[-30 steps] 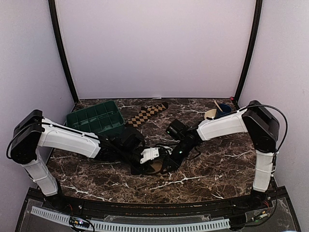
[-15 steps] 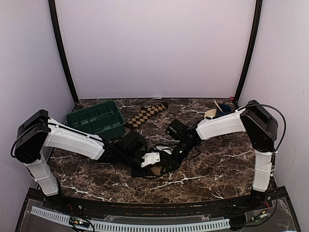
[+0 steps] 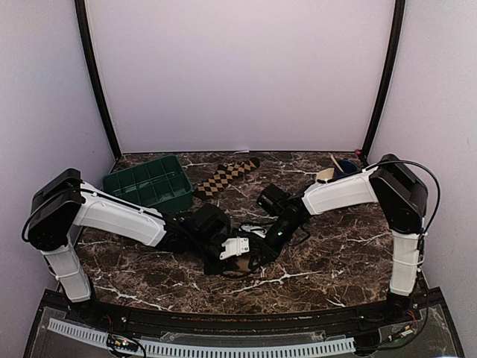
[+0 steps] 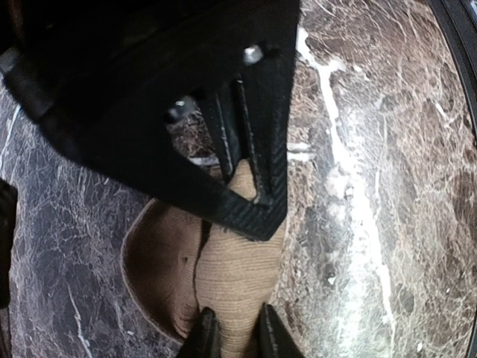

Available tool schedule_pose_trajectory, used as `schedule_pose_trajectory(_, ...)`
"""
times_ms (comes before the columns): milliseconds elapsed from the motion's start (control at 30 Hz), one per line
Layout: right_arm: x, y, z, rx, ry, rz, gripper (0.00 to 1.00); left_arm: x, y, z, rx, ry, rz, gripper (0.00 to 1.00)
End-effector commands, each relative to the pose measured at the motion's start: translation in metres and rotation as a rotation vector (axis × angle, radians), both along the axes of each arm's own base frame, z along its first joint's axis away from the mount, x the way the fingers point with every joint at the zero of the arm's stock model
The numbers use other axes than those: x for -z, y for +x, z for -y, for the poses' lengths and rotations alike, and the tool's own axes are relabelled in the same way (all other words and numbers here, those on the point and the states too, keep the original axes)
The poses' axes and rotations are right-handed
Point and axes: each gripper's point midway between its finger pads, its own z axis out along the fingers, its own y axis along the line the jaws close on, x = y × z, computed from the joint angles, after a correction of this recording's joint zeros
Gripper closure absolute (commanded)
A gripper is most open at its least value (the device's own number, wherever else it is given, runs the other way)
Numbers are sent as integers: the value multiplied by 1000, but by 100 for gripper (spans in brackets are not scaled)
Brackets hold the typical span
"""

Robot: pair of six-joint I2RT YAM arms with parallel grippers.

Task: Roll the socks
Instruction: Roll the sock at the center of the board.

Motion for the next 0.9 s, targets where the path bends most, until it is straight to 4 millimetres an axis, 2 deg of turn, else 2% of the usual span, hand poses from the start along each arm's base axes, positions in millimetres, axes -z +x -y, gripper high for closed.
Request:
schedule_pose_trajectory(0, 3, 0, 0, -7, -5, -19, 100, 5, -5, 1, 19, 28, -23, 86)
schedule_pose_trajectory(133, 4, 3, 2, 2, -7, -20, 100, 11, -8, 0, 30, 48, -43, 100)
schedule_pose_trajectory(267, 6, 5, 3, 17, -8, -17, 99, 14, -10, 0, 38, 69, -64, 100)
schedule_pose_trajectory(400, 5, 8, 4, 42, 2, -13, 84, 15, -12, -2, 36, 73, -90, 100)
schedule_pose_trajectory(533, 4, 8, 8, 65, 20, -16, 74, 17, -12, -6, 28, 93, -142, 100)
schedule_pose_trajectory(867, -3, 16, 16, 136, 90, -35, 70, 15, -5, -13, 10, 103, -291, 100)
